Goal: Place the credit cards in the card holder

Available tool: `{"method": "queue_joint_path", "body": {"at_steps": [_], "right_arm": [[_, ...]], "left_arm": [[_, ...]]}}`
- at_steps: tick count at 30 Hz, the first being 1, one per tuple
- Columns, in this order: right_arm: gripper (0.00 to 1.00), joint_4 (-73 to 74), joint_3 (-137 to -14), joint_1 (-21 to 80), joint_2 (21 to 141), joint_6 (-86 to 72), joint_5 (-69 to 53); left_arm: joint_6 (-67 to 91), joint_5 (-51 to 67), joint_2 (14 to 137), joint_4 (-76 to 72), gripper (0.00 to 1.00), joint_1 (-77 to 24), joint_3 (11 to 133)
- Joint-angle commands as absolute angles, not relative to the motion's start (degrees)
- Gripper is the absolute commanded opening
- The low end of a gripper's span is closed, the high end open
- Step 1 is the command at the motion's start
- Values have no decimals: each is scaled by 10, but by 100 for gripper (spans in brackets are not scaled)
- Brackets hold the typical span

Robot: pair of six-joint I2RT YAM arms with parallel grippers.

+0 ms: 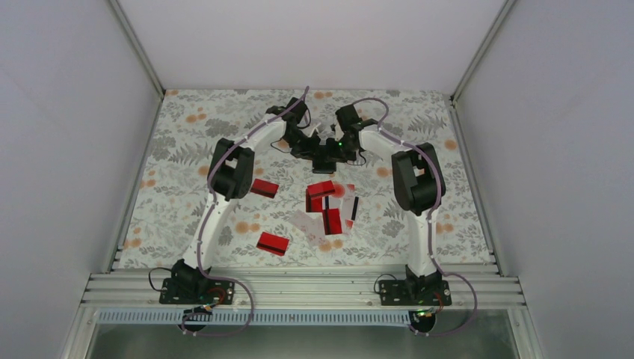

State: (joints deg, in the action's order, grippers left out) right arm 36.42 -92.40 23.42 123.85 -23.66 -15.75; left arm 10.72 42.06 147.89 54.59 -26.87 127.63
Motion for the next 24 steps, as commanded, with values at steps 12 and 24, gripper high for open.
{"method": "queue_joint_path", "body": {"at_steps": [12,24], "right_arm": [[8,467,-915,249,1267,-237,-140],[8,436,-947,212,1284,-252,-236]], "left_arm": [[95,354,1536,525,2,-280,1266],[95,359,1540,525,2,-279,1270]]}}
